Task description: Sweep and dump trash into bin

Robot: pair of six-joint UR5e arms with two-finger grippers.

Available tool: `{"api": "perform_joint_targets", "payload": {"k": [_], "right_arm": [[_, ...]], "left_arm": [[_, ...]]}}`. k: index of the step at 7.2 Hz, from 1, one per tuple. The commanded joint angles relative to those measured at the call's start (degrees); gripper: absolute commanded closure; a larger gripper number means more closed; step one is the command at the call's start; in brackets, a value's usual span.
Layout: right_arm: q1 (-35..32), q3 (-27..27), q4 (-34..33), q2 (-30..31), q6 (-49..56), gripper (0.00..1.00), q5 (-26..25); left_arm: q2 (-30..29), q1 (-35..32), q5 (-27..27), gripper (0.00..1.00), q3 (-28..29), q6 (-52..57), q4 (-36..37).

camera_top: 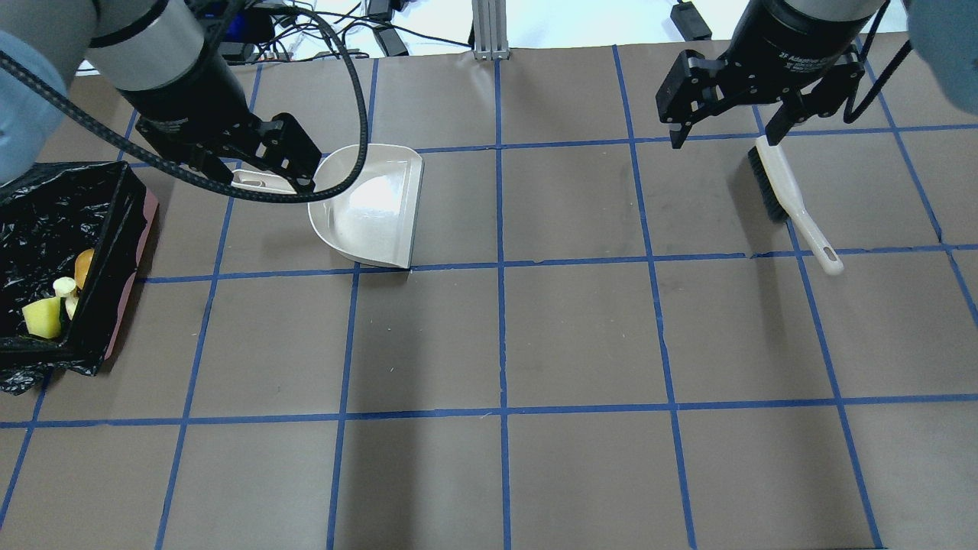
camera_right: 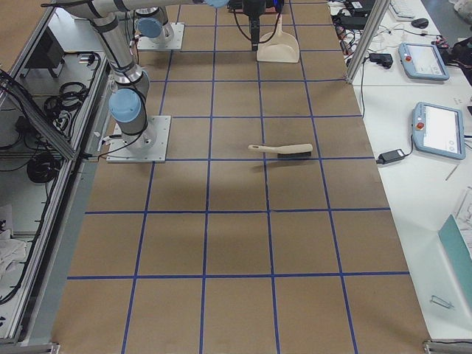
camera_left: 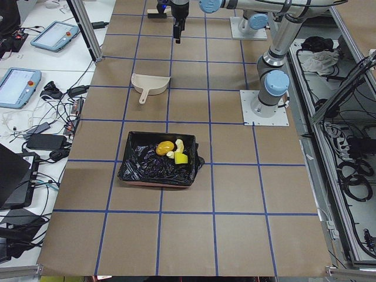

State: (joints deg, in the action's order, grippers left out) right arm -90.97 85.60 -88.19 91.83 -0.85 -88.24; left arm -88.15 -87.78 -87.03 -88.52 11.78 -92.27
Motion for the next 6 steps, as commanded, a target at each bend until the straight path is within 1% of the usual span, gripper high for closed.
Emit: {"api": "perform_joint_targets", "payload": {"k": [1, 3, 4, 5, 6], "right_arm": [[0.00, 0.00, 0.04, 0.01, -0.03, 0.00, 0.00], [0.00, 0.00, 0.04, 0.45, -0.03, 0.00, 0.00], [0.00, 0.00, 0.04, 0.45, -0.03, 0.00, 0.00], [0.00, 0.00, 0.04, 0.37, 0.14, 0.00, 0.00], [0.00, 0.00, -0.14, 0.28, 0.14, 0.00, 0.00]], "left_arm": [[0.43, 2.08, -0.42, 0.00, 0.01, -2.62, 1.91], [-0.70, 1.65, -0.42, 0.00, 0.01, -11.91, 2.19], [-1.14, 1.47, -0.42, 0.00, 0.01, -10.91, 3.84], [-1.93, 1.03, -0.34, 0.01, -0.07, -9.51, 9.16], [-2.37, -0.97, -0.42, 0.02, -0.07, -10.28, 10.00]]}}
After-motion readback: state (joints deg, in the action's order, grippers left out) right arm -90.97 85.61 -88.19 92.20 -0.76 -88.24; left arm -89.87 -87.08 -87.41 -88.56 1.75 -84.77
